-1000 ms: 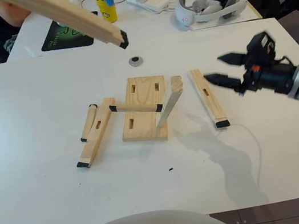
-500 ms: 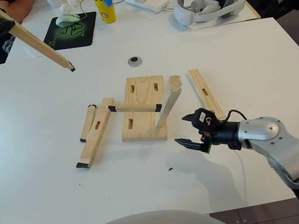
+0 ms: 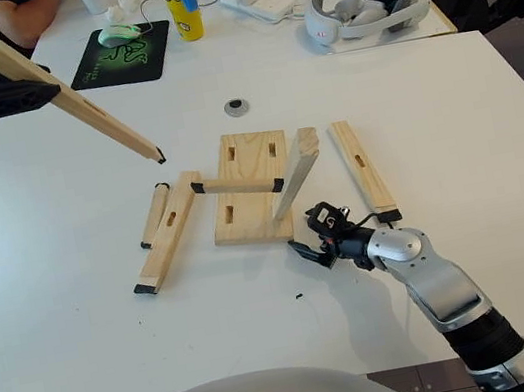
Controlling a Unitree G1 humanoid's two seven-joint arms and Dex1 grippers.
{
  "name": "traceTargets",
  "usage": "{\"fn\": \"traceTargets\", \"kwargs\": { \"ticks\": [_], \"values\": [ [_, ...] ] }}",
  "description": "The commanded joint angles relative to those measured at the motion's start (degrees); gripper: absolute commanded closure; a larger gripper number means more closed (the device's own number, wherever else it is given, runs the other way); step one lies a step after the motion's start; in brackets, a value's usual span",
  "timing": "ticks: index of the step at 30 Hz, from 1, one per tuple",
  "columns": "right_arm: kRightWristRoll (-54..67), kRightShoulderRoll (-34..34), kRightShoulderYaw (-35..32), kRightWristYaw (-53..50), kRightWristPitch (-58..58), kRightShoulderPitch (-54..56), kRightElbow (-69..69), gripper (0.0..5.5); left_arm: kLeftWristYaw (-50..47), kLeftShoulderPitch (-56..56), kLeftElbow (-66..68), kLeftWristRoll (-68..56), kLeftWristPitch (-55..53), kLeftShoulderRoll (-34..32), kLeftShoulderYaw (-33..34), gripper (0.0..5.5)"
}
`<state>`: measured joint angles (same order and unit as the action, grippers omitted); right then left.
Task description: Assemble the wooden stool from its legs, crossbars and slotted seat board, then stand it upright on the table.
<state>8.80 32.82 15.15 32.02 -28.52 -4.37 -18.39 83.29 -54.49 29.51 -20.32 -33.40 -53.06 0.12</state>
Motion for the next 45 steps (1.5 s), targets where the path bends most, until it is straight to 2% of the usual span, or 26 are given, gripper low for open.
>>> {"fn": "traceTargets", "kwargs": {
  "ticks": [1, 12, 19, 26, 36, 45],
  "values": [
    [-1.9, 0.6, -0.5, 0.3, 0.6, 0.4, 2.3, 1.71, -1.2, 3.9, -5.5, -2.2, -2.7, 0.7, 1.5, 3.47],
    [-3.7, -0.3, -5.8, -2.6, 2.4, 3.2, 7.2, 1.71, -9.4, 17.7, -20.5, -8.6, -8.2, 3.9, 7.0, 3.47],
    [-4.8, -1.3, -5.9, -2.6, 2.6, 4.2, 7.9, 1.71, -17.5, 23.5, -28.6, -12.5, -8.7, 9.8, 9.8, 3.47],
    [-5.9, -2.5, -6.1, -3.6, 2.8, 5.5, 9.2, 1.71, -21.5, 28.8, -36.5, -15.1, -10.9, 11.8, 8.5, 3.47],
    [-6.7, -3.3, -6.0, -3.2, 4.0, 6.4, 11.3, 1.71, -23.8, 31.7, -37.3, -15.0, -8.7, 14.8, 6.7, 3.47],
    [-6.5, -3.3, -5.9, -2.4, 4.1, 6.5, 11.5, 1.71, -23.7, 30.2, -38.8, -17.3, -9.4, 14.4, 6.8, 3.47]
  ]
}}
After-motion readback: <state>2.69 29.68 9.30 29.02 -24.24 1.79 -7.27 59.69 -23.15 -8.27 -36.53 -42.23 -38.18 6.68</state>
